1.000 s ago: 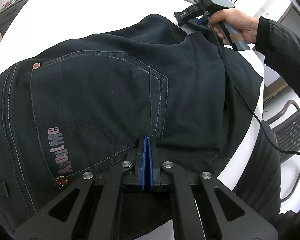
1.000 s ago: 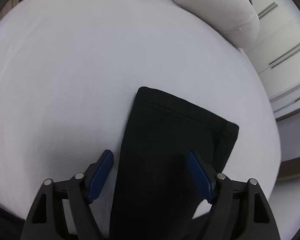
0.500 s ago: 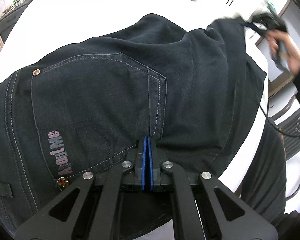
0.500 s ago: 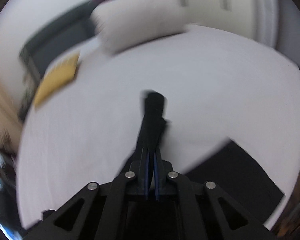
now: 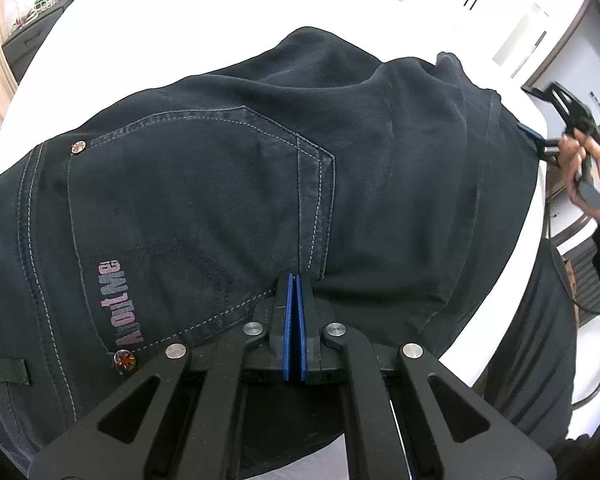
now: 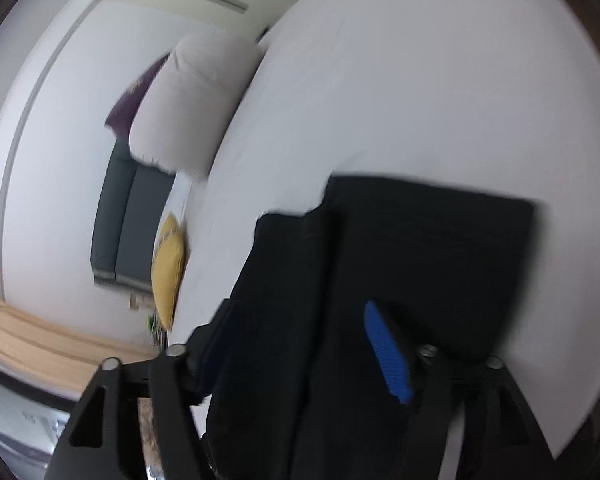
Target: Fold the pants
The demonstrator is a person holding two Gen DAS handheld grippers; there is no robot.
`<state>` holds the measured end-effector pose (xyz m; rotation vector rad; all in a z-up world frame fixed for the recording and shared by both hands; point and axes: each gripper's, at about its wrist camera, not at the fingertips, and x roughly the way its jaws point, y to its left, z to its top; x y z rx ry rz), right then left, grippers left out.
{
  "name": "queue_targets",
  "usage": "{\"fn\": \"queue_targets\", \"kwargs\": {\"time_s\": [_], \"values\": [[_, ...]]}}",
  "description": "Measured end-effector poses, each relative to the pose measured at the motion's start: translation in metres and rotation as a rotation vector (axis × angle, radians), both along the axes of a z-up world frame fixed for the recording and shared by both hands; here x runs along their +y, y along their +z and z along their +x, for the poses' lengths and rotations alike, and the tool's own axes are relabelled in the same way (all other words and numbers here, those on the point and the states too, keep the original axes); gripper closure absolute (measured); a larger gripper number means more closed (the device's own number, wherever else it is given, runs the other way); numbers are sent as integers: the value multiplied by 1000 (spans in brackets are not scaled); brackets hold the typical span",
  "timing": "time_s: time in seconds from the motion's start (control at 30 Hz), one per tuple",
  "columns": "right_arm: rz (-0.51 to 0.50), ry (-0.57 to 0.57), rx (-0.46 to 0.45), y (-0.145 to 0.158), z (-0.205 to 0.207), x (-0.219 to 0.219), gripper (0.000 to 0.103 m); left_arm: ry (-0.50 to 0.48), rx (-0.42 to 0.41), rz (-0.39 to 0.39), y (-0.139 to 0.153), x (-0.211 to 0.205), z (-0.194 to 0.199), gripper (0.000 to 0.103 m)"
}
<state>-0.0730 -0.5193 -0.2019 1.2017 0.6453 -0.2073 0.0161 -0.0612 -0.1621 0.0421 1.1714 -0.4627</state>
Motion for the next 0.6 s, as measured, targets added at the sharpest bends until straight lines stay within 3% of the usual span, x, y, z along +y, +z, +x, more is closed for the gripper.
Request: {"fn": "queue_targets", "kwargs": {"time_s": [0.13,0.27,0.37,0.43,0.6], "values": [[16,18,79,-12,35,3,33,9,0,-2,0,-3,-1,101],[46,-3,85,-15,48,3,36,10,0,-3,-1,-4,-1,101],[46,12,106,-21,63,-2,61,9,1,-9,-1,-2,-1,101],[39,26,130,-28,79,3,96,11,2,-11,-1,0,-1,101],[5,-71,82,-21,42,4,98,11,11,-30,1,11,1,101]]}}
